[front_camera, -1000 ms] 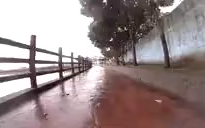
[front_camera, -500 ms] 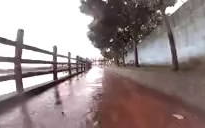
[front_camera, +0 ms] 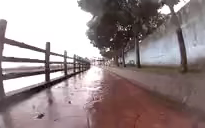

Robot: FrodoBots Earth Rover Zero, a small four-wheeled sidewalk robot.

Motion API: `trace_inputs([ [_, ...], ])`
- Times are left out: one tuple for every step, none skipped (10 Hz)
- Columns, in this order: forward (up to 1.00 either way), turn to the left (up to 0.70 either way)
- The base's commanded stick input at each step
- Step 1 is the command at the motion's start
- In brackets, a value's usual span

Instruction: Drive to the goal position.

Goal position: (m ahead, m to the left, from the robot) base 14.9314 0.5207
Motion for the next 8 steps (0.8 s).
trace_inputs([
  [1.0, -0.01],
  [1.0, -0.01],
  [1.0, -0.01],
  [1.0, 0.1],
  [1.0, 0.39],
  [1.0, 0.38],
  [1.0, 0.19],
  [1.0, 0.0],
])
